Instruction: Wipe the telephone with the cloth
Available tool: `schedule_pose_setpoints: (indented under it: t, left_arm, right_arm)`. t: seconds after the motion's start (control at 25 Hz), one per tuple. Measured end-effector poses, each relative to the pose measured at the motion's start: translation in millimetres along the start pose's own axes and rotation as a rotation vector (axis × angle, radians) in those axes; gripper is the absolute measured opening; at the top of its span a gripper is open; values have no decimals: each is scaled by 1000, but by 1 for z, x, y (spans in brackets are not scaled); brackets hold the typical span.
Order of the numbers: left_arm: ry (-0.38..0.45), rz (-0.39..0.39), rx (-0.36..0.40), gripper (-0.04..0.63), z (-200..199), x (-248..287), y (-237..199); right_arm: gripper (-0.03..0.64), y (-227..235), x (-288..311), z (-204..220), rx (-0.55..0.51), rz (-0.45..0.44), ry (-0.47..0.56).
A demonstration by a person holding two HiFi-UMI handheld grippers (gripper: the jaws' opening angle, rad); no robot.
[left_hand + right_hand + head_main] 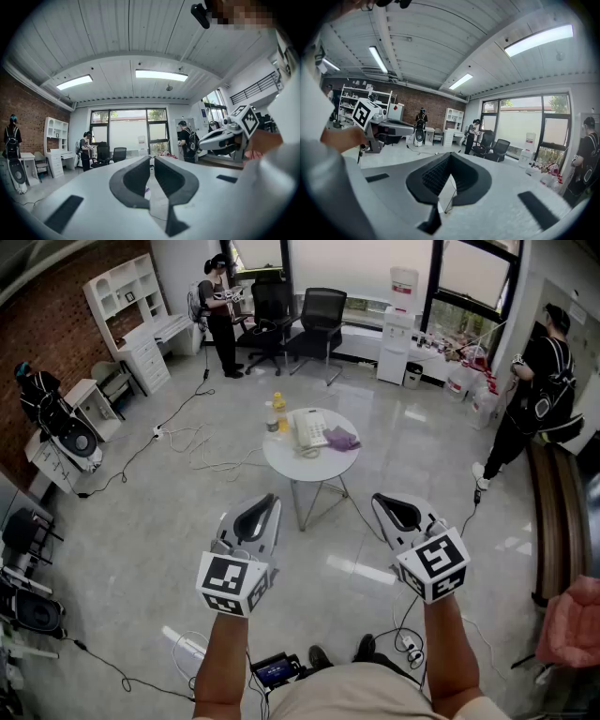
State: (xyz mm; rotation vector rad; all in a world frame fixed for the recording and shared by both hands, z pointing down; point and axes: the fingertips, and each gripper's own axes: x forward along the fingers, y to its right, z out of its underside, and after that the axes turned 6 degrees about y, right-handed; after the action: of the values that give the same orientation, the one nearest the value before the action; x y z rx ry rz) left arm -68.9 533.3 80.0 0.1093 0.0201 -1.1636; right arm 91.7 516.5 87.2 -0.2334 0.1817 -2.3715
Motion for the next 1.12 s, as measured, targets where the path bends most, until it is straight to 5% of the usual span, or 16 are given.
schedule_pose_setpoints:
  t: [1.12]
  left_arm:
    - [-25, -21, -34, 29, 27, -1, -52]
  right_arm:
    - [-5, -1, 54, 5, 62, 11, 10]
